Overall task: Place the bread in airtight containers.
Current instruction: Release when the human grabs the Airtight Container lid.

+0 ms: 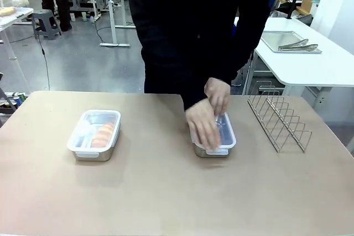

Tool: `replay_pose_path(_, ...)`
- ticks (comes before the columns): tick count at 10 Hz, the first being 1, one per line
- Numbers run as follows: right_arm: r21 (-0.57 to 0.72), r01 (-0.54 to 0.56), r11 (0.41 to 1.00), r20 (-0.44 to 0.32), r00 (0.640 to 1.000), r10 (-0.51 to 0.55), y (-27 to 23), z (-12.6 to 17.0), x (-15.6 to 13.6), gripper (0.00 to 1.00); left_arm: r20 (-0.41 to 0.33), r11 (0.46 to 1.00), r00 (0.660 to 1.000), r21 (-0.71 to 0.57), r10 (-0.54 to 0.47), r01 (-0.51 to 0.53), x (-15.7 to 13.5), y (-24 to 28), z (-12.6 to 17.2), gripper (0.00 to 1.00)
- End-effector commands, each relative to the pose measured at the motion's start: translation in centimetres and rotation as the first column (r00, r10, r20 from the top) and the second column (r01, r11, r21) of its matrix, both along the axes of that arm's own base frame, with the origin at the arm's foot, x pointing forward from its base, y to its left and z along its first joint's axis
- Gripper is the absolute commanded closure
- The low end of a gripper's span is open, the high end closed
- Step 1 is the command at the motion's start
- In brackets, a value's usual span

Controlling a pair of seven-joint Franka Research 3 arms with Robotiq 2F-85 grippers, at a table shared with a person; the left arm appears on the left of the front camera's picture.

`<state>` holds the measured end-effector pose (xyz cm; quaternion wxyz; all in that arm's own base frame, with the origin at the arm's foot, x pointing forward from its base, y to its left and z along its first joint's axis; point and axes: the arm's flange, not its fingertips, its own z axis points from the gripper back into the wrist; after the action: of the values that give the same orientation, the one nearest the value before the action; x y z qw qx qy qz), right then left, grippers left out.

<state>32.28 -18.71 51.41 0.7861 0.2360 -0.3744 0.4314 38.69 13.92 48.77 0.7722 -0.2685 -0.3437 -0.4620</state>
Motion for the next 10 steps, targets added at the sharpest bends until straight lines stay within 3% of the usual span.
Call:
replay_pose_path(1,0.016,-0.010,1.000,0.017,1.000,0.010,-0.06,-0.07,0.07,0.00,0.007,1.000,1.000,0.005,-0.010,0.010,-0.05,-0.01,0.11,0.00)
replay_pose_path(10,0.016,-0.010,1.000,0.017,1.000,0.010,-0.06,-0.07,0.07,0.00,0.007,1.000,1.000,0.005,-0.010,0.010,-0.05,-0.01,0.11,0.00)
